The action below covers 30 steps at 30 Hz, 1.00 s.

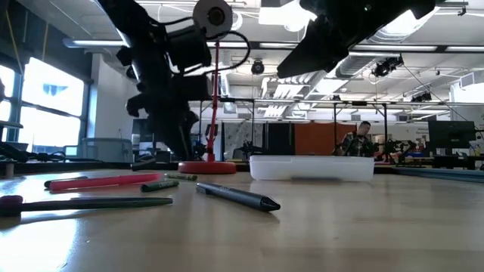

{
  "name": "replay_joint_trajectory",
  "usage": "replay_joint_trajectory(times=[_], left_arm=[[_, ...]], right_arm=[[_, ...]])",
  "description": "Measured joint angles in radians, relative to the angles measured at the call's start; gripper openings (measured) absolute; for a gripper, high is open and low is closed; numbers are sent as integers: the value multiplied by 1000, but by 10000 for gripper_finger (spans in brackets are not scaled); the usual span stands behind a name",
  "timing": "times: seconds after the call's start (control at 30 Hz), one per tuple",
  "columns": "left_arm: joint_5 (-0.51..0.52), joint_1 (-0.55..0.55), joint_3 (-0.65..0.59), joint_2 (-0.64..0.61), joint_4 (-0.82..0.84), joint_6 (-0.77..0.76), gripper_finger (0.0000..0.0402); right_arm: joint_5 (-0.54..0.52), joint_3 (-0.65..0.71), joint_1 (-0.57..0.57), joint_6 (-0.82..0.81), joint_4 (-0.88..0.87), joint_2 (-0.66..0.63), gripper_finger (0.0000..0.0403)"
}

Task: Pick & place school supplies into a supply box
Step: Put the green crayon into the black supply box

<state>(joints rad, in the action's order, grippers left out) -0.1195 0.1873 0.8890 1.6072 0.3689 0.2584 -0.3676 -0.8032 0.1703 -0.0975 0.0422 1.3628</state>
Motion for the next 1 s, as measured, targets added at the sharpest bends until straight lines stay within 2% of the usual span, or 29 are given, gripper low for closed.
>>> replay_joint_trajectory(times=[0.13, 0.33, 0.5, 0.63, 0.87, 1.0], left_arm=[[6, 2, 0, 59, 2, -5, 145], [76, 2, 3, 93, -39, 0, 140], [76, 2, 2, 96, -76, 0, 140], [34, 2, 0, 99, -153, 0, 140], [15, 2, 110, 99, -101, 7, 140], [1, 3, 158, 98, -61, 65, 140]], right_arm=[[5, 0, 1, 0, -2, 0, 98], [8, 0, 3, 0, -7, 0, 99], [8, 0, 3, -12, -8, 0, 99], [8, 0, 3, -15, -13, 0, 99], [8, 0, 3, -16, -21, 0, 99], [8, 0, 3, -16, -21, 0, 99]])
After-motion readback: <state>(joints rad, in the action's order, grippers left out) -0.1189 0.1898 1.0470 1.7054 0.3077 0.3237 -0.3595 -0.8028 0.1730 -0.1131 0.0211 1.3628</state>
